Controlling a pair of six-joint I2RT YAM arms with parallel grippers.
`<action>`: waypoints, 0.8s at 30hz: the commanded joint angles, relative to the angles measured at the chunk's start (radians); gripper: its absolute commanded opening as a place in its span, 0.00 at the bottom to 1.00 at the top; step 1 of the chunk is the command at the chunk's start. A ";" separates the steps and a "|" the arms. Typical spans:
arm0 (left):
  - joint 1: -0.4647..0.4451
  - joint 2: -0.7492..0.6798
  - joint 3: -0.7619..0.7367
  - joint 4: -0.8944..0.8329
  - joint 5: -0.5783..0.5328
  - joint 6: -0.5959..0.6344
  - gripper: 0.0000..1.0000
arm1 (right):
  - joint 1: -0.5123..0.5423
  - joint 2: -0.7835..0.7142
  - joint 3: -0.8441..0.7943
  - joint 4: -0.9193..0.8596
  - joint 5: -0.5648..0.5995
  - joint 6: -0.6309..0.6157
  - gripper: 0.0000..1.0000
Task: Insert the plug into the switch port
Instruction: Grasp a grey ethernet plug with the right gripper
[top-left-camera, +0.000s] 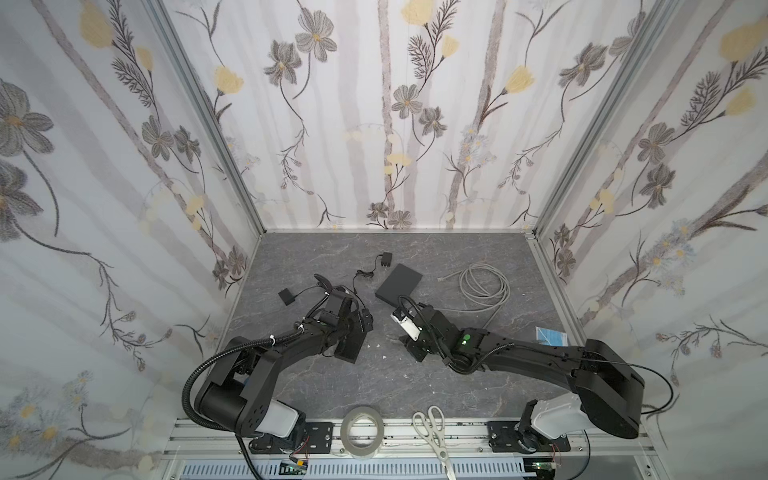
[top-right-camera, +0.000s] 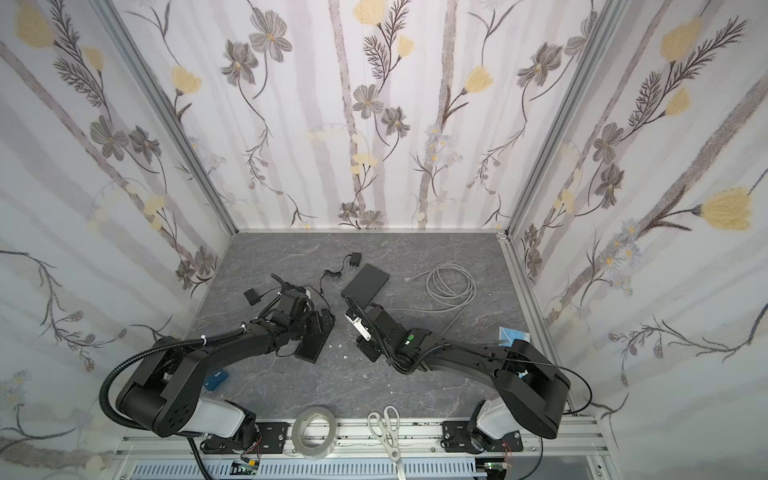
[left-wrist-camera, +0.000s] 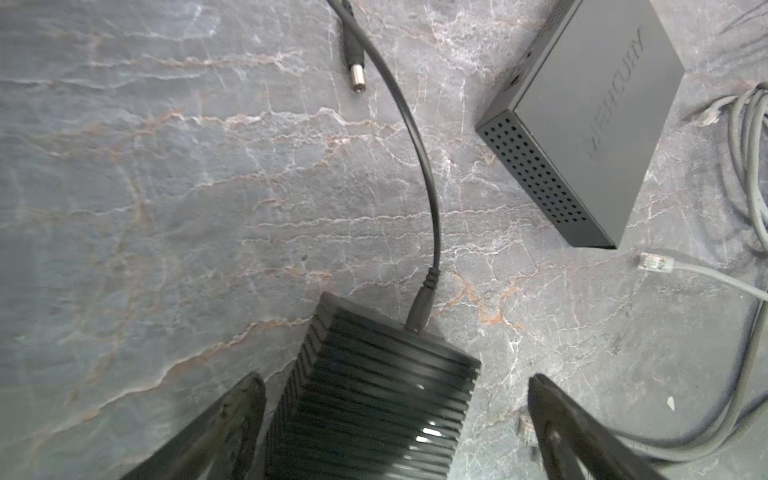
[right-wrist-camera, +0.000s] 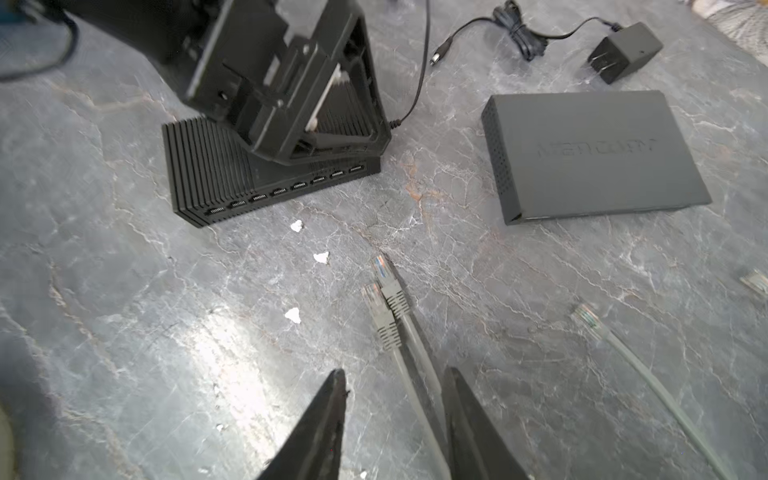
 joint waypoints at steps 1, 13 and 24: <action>0.009 -0.004 -0.003 -0.023 0.002 0.010 1.00 | -0.008 0.099 0.070 -0.127 -0.034 -0.107 0.37; 0.019 0.008 0.002 -0.014 0.037 0.002 1.00 | -0.039 0.283 0.158 -0.171 -0.112 -0.116 0.25; 0.024 0.030 0.007 -0.008 0.047 0.000 1.00 | -0.040 0.279 0.141 -0.143 -0.138 -0.120 0.16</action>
